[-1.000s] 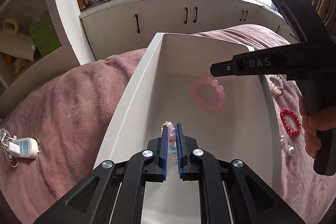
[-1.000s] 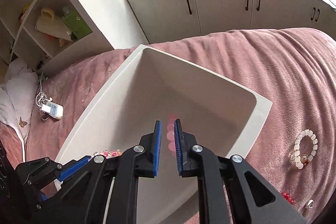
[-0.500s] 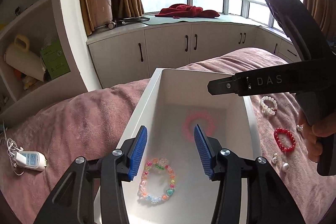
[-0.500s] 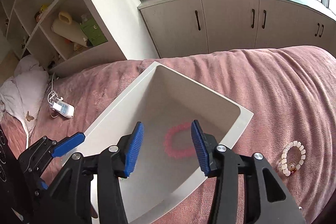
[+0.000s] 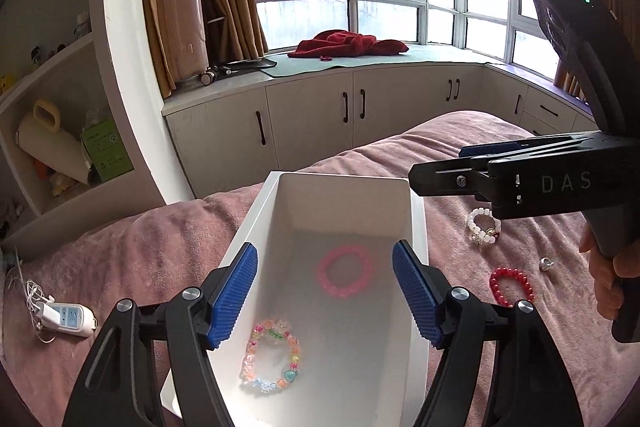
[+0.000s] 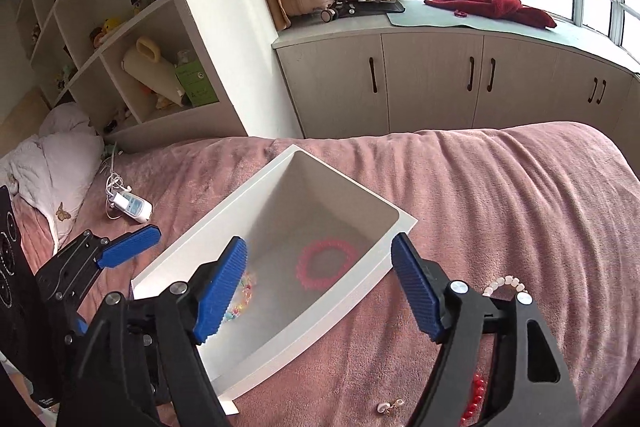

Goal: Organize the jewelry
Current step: 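Move both open tools back over the remaining jewelry on the blanket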

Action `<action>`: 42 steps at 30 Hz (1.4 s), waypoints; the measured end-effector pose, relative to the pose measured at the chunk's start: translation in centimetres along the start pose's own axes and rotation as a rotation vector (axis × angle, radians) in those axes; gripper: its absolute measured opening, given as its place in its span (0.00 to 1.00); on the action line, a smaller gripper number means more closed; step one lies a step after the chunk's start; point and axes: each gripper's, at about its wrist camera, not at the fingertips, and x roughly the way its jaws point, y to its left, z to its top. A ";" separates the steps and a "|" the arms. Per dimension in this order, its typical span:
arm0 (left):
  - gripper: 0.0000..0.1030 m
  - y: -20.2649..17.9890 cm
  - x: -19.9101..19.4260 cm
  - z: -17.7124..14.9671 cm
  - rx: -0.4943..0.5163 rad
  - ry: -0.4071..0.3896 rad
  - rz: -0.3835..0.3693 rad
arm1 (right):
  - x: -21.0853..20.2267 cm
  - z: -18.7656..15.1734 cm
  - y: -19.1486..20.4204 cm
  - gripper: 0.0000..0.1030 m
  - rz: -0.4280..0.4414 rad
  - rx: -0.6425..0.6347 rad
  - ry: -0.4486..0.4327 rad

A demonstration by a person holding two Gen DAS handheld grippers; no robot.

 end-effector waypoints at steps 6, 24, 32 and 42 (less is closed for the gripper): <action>0.74 -2.9 -0.9 1.2 0.032 -0.021 -0.007 | -4.2 -1.6 -2.8 0.78 -0.044 -0.003 -0.050; 0.86 -12.9 -0.6 1.6 0.020 -0.025 -0.109 | -11.5 -8.8 -12.8 0.90 -0.198 0.039 -0.124; 0.88 -16.0 2.1 -0.4 0.058 0.025 -0.136 | -10.4 -14.0 -16.5 0.90 -0.324 0.099 -0.119; 0.88 -18.1 4.9 -6.3 0.164 0.047 -0.167 | -5.0 -18.9 -18.6 0.74 -0.398 0.015 -0.012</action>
